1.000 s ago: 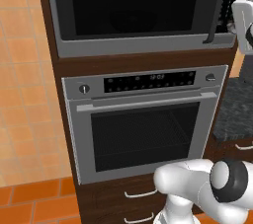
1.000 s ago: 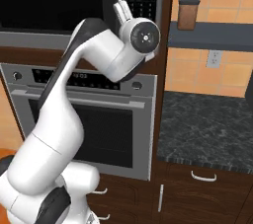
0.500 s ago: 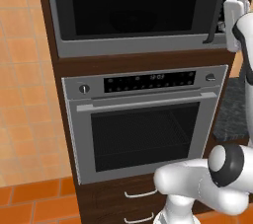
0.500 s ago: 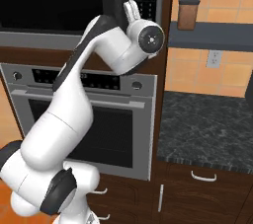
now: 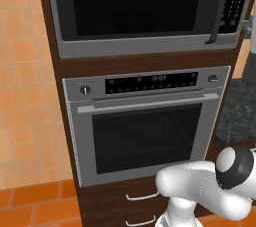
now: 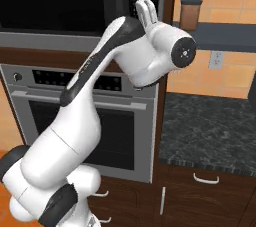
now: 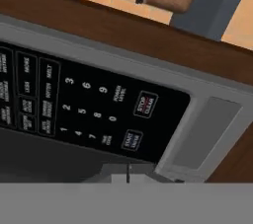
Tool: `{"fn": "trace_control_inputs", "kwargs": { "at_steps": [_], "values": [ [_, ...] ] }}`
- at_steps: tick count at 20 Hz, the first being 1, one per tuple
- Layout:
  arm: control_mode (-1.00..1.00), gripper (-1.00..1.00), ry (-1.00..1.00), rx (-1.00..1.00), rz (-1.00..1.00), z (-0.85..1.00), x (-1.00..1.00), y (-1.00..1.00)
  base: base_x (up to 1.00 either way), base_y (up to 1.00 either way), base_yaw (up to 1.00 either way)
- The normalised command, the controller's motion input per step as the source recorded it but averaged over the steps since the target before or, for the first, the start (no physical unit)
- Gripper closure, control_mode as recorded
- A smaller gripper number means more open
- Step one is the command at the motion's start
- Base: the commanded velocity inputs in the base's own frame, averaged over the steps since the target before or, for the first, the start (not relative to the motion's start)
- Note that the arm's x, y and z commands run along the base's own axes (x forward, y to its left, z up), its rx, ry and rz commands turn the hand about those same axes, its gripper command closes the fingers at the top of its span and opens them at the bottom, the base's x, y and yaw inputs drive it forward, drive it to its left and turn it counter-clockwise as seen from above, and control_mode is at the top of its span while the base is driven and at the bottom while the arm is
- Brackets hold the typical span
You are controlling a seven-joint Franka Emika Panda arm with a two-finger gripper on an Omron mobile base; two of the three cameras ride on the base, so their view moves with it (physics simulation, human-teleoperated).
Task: Open the microwave, place the bowl with waffle inside the microwave, then close the microwave door and turn it on.
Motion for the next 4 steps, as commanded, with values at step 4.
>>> {"fn": "trace_control_inputs", "kwargs": {
  "at_steps": [4],
  "values": [
    [-1.00, 1.00, -0.47, 0.00, -0.04, -0.58, -1.00, 0.06, 0.00, 0.00, 0.00]
  ]
}}
